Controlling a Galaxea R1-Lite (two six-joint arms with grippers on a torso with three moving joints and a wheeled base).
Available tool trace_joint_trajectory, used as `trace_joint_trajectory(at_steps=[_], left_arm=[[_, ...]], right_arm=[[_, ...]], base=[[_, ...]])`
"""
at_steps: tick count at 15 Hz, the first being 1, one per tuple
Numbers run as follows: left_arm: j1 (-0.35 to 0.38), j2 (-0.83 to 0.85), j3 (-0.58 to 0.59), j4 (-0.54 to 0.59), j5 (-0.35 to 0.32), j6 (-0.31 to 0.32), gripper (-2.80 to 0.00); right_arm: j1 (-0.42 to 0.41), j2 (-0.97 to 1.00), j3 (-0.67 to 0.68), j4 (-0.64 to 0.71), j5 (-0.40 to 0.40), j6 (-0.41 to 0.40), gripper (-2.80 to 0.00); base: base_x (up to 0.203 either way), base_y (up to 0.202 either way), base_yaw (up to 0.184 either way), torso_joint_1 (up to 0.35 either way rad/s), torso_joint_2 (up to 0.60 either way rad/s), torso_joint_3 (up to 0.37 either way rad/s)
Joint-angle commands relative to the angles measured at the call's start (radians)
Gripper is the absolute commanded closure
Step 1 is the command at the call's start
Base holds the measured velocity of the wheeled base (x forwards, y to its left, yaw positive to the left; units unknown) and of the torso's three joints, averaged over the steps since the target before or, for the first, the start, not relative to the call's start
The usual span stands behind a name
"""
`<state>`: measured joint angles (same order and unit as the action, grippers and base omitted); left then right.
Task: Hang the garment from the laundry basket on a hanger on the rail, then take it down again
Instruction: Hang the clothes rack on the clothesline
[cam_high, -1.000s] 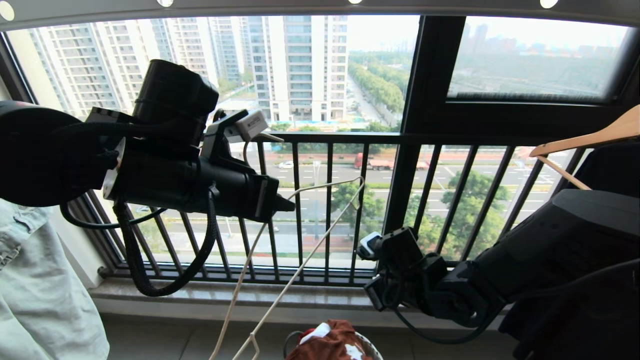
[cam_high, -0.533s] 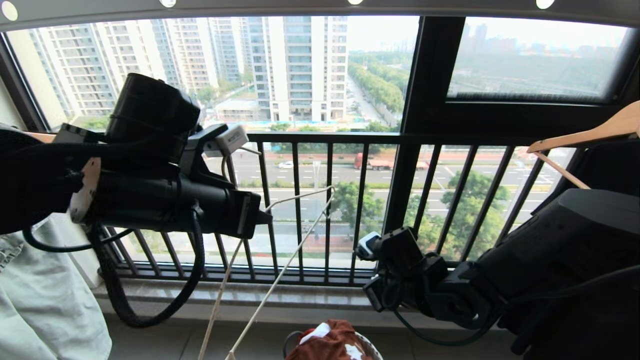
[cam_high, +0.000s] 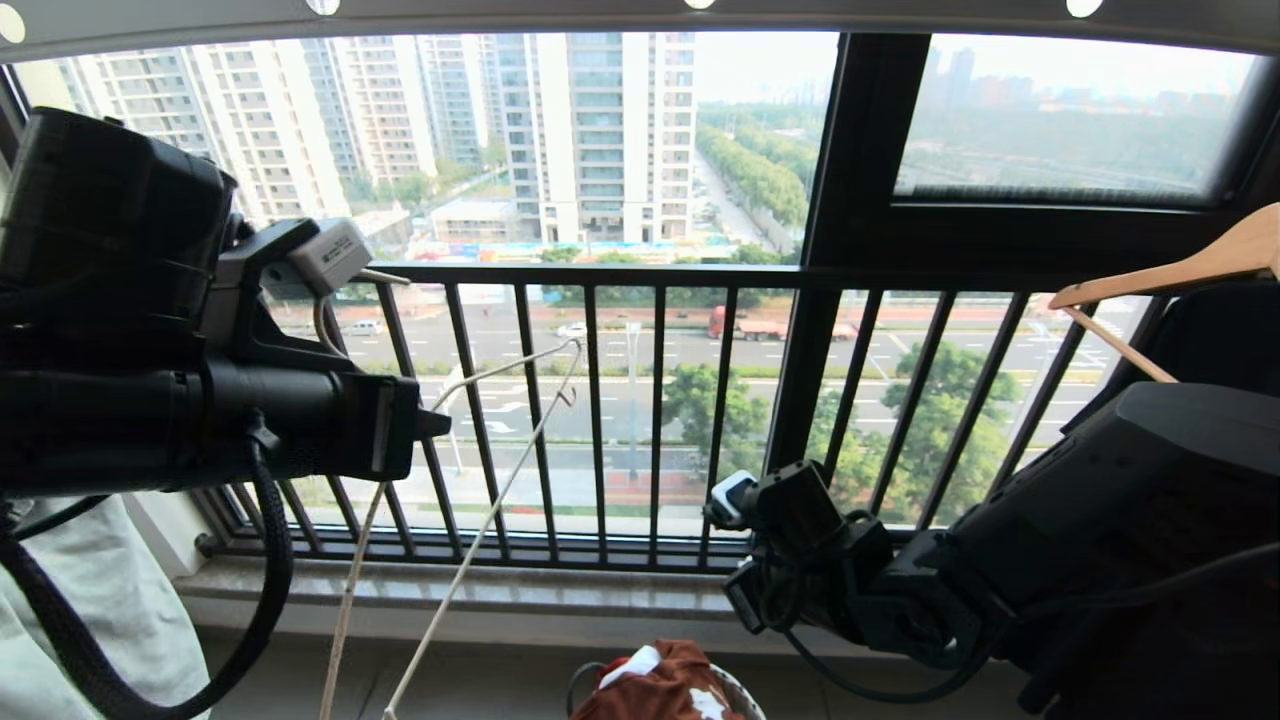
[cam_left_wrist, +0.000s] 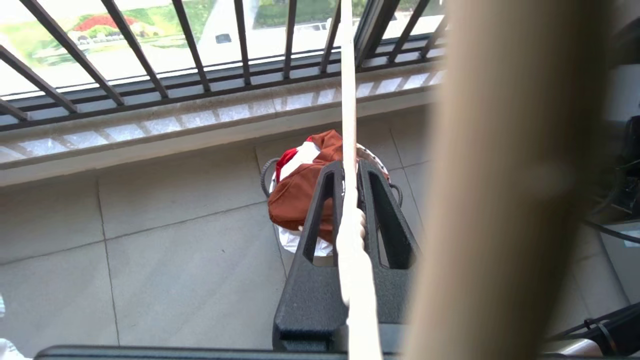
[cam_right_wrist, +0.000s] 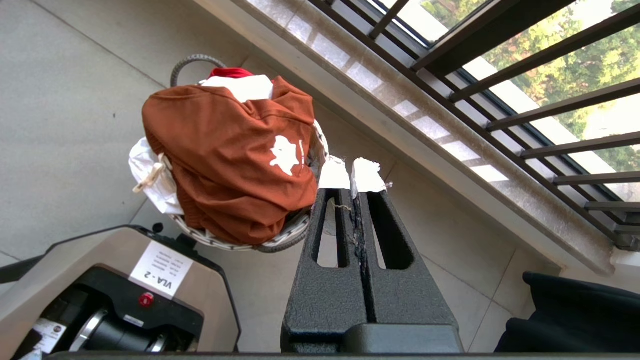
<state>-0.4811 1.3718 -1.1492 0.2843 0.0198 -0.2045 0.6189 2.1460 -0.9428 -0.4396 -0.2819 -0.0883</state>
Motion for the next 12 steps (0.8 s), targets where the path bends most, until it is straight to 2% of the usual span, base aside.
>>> trace_joint_trajectory(at_steps=[1,5,8,11,12], left_arm=[[0.002,-0.065,0.026,0.001,0.016,-0.017,0.0],[0.004,-0.112,0.031,0.0,0.02,-0.019,0.0],[0.005,-0.118,0.03,-0.057,0.032,-0.015,0.0],[0.004,-0.1,0.028,-0.137,0.131,0.004,0.0],[0.004,-0.085,0.031,-0.173,0.167,0.036,0.0]], right_arm=[[0.001,-0.001,0.003,-0.002,-0.003,-0.001,0.0],[0.002,-0.019,0.008,-0.004,-0.007,-0.002,0.0],[0.007,-0.041,0.013,-0.003,-0.008,-0.002,0.0],[0.007,-0.035,0.013,-0.004,-0.007,-0.002,0.0],[0.007,-0.035,0.013,-0.002,-0.008,-0.002,0.0]], base=[[0.0,0.0,0.0,0.0,0.0,0.0],[0.0,0.0,0.0,0.0,0.0,0.0],[0.0,0.0,0.0,0.0,0.0,0.0],[0.0,0.0,0.0,0.0,0.0,0.0],[0.0,0.0,0.0,0.0,0.0,0.0]])
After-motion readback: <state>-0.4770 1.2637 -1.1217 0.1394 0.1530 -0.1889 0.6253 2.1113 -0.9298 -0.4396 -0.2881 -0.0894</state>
